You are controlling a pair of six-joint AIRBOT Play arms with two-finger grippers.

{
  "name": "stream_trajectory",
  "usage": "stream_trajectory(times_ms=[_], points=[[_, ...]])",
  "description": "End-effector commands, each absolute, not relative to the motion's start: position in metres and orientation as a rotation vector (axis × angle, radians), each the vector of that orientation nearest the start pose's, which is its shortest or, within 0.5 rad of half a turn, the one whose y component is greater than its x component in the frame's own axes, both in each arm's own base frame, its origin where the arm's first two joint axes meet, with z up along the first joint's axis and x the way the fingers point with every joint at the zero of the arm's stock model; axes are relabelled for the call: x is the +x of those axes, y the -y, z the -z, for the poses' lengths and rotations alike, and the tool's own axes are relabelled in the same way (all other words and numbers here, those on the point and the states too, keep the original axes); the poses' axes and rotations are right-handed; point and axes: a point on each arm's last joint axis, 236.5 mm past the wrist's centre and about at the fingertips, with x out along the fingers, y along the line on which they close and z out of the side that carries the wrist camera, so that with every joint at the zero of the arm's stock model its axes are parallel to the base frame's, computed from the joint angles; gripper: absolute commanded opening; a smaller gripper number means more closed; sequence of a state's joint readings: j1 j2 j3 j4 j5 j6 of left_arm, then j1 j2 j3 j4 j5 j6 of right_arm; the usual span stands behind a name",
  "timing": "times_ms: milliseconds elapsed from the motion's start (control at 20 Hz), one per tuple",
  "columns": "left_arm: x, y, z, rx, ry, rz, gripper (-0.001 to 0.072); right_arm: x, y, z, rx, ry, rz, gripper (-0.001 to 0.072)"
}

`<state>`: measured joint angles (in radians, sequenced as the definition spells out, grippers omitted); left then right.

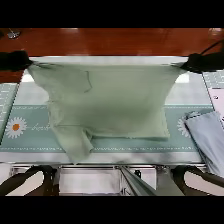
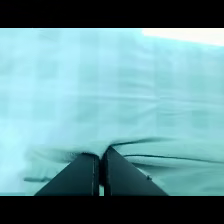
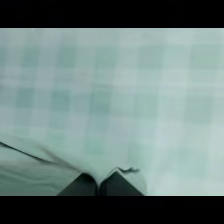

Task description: Fold the shirts.

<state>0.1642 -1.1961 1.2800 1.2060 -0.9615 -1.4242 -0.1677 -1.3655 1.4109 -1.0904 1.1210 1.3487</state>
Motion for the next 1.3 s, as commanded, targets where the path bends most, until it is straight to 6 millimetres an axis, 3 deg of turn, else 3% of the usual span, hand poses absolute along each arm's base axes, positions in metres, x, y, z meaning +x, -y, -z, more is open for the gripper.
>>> stream_trajectory(times_ms=[0,150,250,400,550,650,750,1000,1250], points=[[0.496,0.008,-0.063,-0.414,-0.845,0.075,0.0032,0.529,-0.026,-0.024,0.424,-0.987,-0.212,0.0025],[0.518,0.015,-0.029,-0.503,-0.851,0.023,0.0032,0.562,-0.035,-0.002,0.526,-1.021,-0.231,0.0025],[0.519,0.017,-0.007,-0.545,-0.894,0.004,0.0033,0.562,-0.040,0.013,0.545,-1.083,-0.253,0.0025],[0.511,0.018,0.003,-0.536,-0.943,0.014,0.0033,0.542,-0.045,0.022,0.520,-1.180,-0.298,0.0025],[0.485,0.026,0.008,-0.413,-1.051,0.115,0.0033,0.496,-0.050,0.024,0.479,-1.347,-0.403,0.0025],[0.463,0.023,0.023,-0.360,-1.157,0.138,0.0033,0.468,-0.040,0.037,0.408,-1.465,-0.405,0.0025],[0.444,0.015,0.040,-0.320,-1.256,0.130,0.0033,0.453,-0.029,0.054,0.372,-1.535,-0.364,0.0025],[0.415,0.004,0.078,-0.259,-1.432,0.116,0.0033,0.429,-0.032,0.084,0.406,-1.613,-0.349,0.0025],[0.406,0.003,0.081,-0.253,-1.473,0.119,0.0034,0.430,-0.033,0.085,0.428,-1.617,-0.334,0.0026]])
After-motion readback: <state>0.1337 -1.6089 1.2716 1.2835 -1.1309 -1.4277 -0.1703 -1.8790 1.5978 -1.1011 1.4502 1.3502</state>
